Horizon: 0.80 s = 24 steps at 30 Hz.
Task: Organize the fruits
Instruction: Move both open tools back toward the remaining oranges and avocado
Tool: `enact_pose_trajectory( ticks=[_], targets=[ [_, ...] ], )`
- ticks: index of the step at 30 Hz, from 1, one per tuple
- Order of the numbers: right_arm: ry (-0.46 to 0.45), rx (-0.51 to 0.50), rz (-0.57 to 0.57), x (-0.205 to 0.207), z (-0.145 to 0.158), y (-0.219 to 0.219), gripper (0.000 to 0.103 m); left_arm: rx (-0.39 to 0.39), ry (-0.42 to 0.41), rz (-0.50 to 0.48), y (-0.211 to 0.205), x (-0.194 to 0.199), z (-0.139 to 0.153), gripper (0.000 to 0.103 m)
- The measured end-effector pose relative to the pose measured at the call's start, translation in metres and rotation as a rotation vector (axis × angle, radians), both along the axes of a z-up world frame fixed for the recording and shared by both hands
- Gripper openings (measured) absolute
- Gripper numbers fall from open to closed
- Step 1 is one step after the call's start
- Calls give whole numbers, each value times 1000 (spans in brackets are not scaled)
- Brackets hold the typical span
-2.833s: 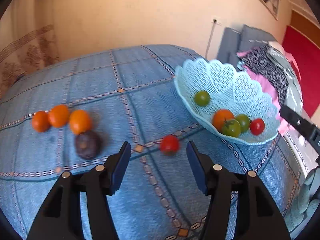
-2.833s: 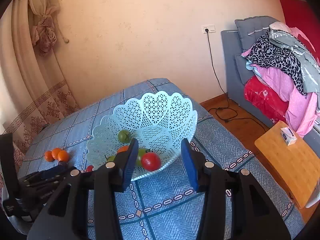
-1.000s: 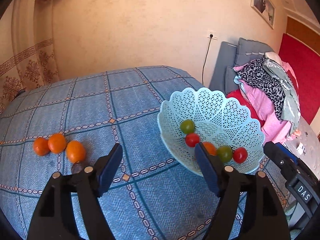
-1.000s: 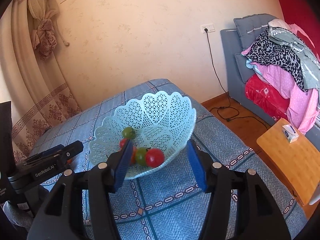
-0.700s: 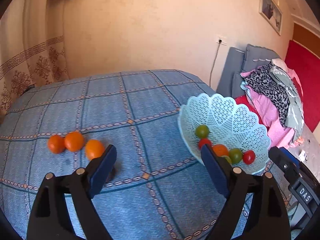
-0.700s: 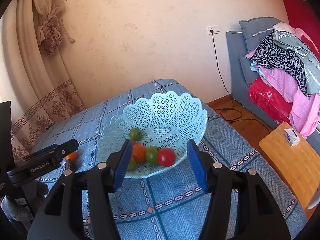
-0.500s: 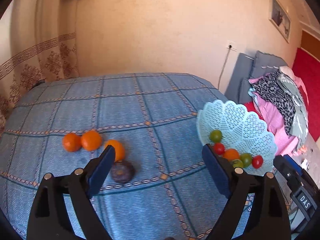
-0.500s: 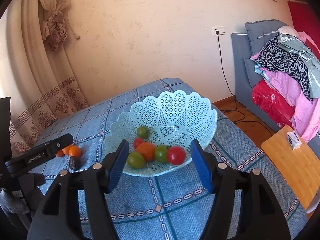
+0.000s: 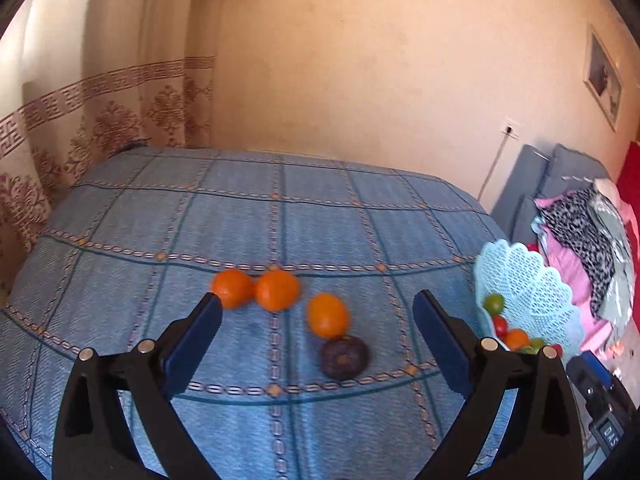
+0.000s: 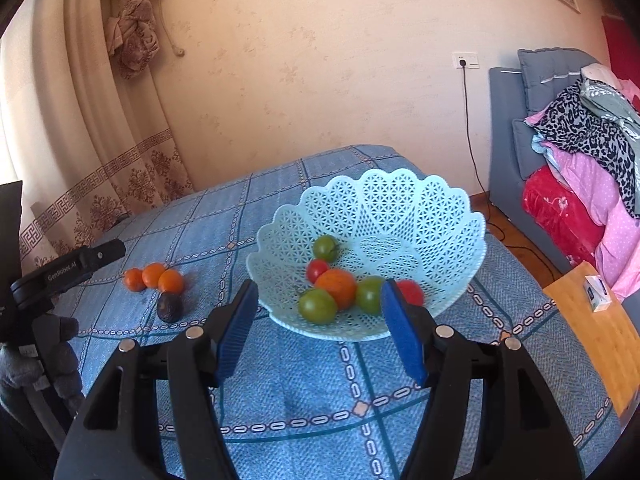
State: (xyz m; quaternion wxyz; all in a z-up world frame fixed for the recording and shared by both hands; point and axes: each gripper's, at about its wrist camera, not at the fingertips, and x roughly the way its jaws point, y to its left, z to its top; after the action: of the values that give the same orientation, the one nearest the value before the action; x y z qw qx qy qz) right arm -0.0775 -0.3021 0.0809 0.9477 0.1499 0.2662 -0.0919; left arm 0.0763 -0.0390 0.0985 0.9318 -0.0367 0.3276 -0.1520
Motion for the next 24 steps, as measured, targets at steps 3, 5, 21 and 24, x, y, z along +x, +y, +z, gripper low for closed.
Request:
enact_pose_trajectory(
  ticks=[3,5,21,24],
  targets=[
    [10,6,26,4,-2,8,65,-5,7,26,12,5,-1,96],
    [18,9,44,8,-3,14,65,-4,9,40,18,8,-2,96],
    [124,-52,297,57,-16,90,75,41,8,151,40,23,-21,98],
    [156,-57,338,71,-24,105,75,56,-2,159,41,24,-24,98]
  ],
)
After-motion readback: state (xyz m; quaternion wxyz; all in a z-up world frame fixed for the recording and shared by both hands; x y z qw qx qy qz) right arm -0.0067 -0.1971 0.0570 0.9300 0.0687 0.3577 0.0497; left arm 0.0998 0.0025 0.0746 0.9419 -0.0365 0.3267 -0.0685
